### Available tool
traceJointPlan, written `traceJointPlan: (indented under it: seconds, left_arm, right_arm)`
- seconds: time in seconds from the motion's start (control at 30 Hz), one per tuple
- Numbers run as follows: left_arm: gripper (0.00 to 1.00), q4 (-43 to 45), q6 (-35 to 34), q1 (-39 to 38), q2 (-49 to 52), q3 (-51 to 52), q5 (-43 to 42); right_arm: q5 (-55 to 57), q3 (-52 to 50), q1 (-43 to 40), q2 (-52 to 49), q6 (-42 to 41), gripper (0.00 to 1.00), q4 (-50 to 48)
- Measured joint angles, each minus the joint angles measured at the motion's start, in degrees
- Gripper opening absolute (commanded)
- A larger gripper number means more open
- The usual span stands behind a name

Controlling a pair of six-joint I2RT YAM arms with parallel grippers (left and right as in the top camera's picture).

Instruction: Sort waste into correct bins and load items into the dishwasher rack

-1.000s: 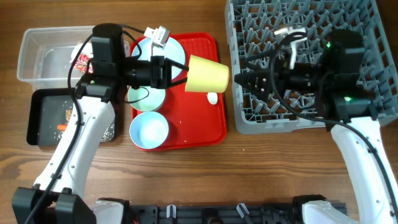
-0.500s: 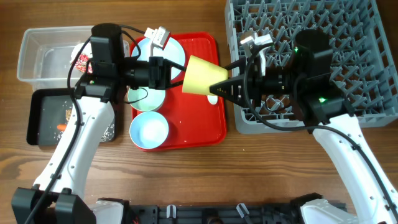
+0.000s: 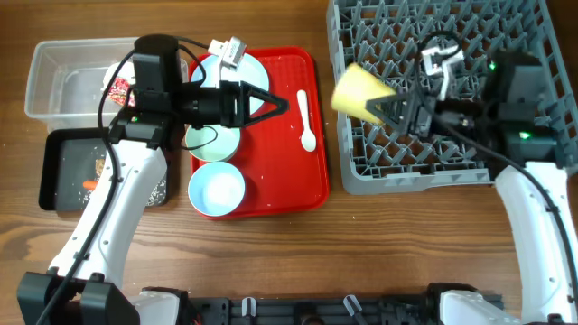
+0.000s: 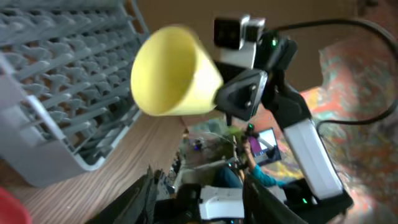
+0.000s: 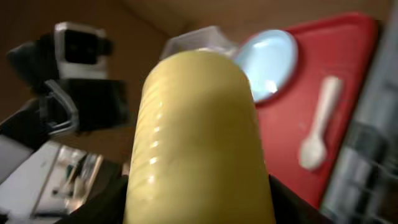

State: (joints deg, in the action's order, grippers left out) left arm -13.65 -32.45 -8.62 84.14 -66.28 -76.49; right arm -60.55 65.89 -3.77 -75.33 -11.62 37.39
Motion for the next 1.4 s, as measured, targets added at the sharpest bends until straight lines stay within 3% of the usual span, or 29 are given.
traceJointPlan:
  seconds: [0.1, 0.23, 0.4, 0.47, 0.6, 0.7, 0.73, 0.83, 1.0, 1.2, 1.27, 1.4]
  left_arm:
    - [0.57, -8.5, 3.5, 0.0, 0.0, -0.3, 9.8]
    - [0.6, -21.6, 7.3, 0.0, -0.1, -0.3, 30.9]
    - [0.61, -30.6, 8.4, 0.0, 0.0, -0.3, 55.1]
    - [0.62, -32.2, 8.4, 0.0, 0.0, -0.3, 60.4]
    - [0.62, -32.9, 8.6, 0.0, 0.0, -0.3, 63.9]
    - [0.64, -33.2, 8.9, 0.0, 0.0, -0.3, 64.7]
    - [0.66, -33.3, 8.9, 0.0, 0.0, -0.3, 64.7]
    - [0.67, -33.3, 9.0, 0.0, 0.0, -0.3, 64.8]
    - [0.68, -33.4, 9.1, 0.0, 0.0, -0.3, 64.9]
    - [0.68, -33.4, 9.1, 0.0, 0.0, -0.3, 65.3]
    - [0.71, -33.4, 8.9, 0.0, 0.0, -0.3, 66.9]
    - [0.7, -33.9, 1.4, 2.0, 0.0, -0.3, 70.2]
  right_arm:
    - [15.0, 1.0, -1.3, 0.0, 1.4, 0.46, 12.2]
    - [34.4, 10.8, -0.2, 0.1, 2.6, 0.47, 26.1]
    - [54.0, 16.2, 6.1, -1.2, 0.7, 0.46, 35.3]
    - [56.9, 16.4, 8.2, -6.2, -0.4, 0.46, 37.6]
    - [58.7, 16.3, 8.9, -15.4, -1.0, 0.48, 38.1]
    - [59.1, 16.3, 8.9, -20.2, -0.9, 0.66, 36.5]
    - [58.6, 16.3, 8.9, -21.7, -0.7, 0.8, 36.0]
    - [57.5, 16.3, 8.9, -23.0, -0.1, 0.89, 33.2]
    - [53.8, 17.9, 8.9, -23.4, 0.6, 0.86, 33.4]
    - [43.7, 31.6, 11.4, -22.1, 3.1, 0.83, 33.2]
    - [40.8, 32.4, 17.9, -21.0, 0.7, 0.8, 26.4]
    - [40.2, 31.8, 29.8, -23.6, -7.9, 0.75, 13.5]
